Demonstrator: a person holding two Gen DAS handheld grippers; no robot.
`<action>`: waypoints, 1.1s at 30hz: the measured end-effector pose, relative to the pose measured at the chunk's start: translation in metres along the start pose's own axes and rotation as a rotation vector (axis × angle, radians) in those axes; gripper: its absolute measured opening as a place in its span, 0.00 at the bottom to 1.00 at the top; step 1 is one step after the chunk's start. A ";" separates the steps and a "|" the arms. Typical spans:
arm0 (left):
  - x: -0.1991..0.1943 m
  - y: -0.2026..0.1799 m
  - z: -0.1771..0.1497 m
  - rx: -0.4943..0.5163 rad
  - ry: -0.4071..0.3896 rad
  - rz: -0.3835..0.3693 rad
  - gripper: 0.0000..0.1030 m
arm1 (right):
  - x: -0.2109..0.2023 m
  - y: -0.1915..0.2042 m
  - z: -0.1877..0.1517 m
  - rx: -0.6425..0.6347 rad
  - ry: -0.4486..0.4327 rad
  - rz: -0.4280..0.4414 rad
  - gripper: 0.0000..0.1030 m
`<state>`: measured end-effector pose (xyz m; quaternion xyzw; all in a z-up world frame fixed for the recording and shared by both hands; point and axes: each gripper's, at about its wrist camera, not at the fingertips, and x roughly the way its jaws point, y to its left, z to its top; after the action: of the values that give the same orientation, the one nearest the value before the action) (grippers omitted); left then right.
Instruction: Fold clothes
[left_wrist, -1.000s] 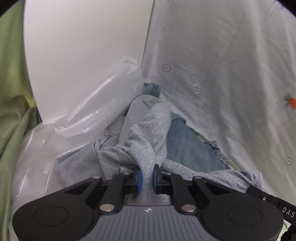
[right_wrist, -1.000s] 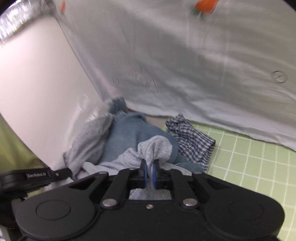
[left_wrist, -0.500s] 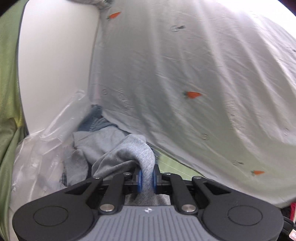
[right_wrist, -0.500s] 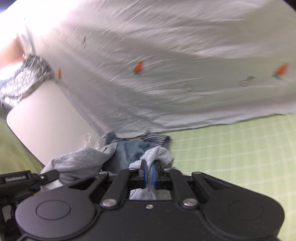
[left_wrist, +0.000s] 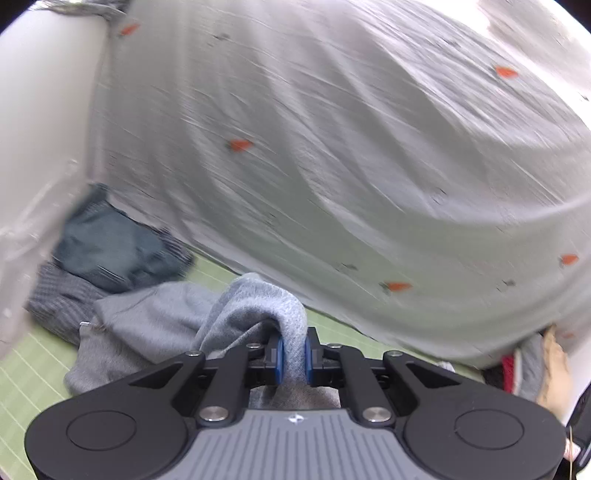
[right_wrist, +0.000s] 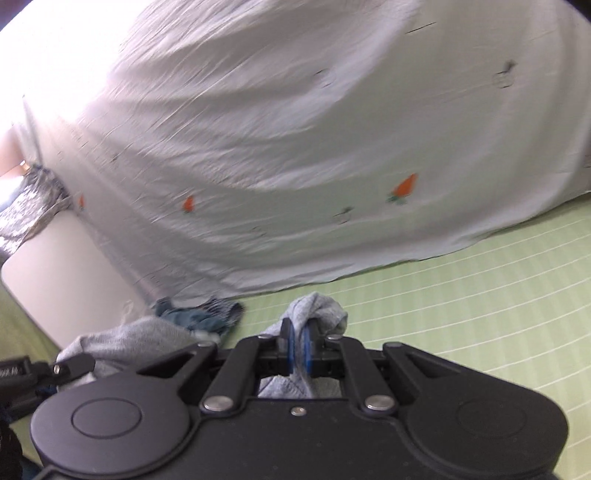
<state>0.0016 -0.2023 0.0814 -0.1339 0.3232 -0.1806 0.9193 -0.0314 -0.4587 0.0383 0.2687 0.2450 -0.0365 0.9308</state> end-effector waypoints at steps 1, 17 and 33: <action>0.003 -0.014 -0.007 0.010 0.020 -0.023 0.11 | -0.008 -0.014 0.005 0.007 -0.012 -0.027 0.06; 0.137 -0.048 -0.027 0.056 0.216 -0.011 0.16 | -0.001 -0.119 0.049 -0.050 -0.090 -0.292 0.44; 0.173 0.020 -0.032 0.034 0.339 0.161 0.70 | 0.015 -0.224 -0.095 0.431 0.289 -0.521 0.73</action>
<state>0.1118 -0.2609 -0.0444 -0.0596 0.4800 -0.1321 0.8652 -0.1047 -0.5998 -0.1465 0.3897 0.4208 -0.2849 0.7681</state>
